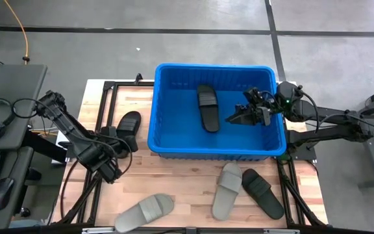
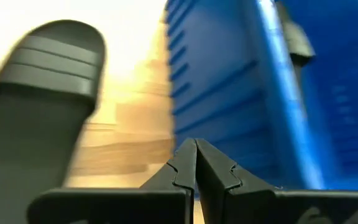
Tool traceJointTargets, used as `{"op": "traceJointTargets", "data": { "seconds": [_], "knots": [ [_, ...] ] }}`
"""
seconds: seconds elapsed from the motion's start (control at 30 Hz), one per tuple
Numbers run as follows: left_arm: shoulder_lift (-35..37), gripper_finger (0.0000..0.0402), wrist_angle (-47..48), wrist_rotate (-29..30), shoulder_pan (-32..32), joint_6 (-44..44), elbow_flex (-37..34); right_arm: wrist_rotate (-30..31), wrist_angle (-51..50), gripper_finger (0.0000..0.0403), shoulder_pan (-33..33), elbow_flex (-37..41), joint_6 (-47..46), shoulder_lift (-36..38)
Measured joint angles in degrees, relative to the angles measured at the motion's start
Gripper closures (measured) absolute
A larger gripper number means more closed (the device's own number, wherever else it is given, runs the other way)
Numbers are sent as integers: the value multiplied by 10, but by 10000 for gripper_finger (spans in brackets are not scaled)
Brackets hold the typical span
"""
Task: Pick and place slides into bin
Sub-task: Put the black slides into the blue bin
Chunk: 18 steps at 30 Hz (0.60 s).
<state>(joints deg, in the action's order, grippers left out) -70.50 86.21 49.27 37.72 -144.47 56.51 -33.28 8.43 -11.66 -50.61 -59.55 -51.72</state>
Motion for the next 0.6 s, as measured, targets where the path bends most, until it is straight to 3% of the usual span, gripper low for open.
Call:
{"op": "traceJointTargets", "data": {
  "seconds": [0.27,0.43,0.6],
  "knots": [
    [-10,402,39,-29,2,14,-5,3,0,224,0,0,-11,0],
    [-32,402,21,-83,2,17,-29,11,-5,224,0,0,-11,0],
    [-82,402,19,-77,18,17,-31,19,-10,224,0,0,-15,0]
  ]
}}
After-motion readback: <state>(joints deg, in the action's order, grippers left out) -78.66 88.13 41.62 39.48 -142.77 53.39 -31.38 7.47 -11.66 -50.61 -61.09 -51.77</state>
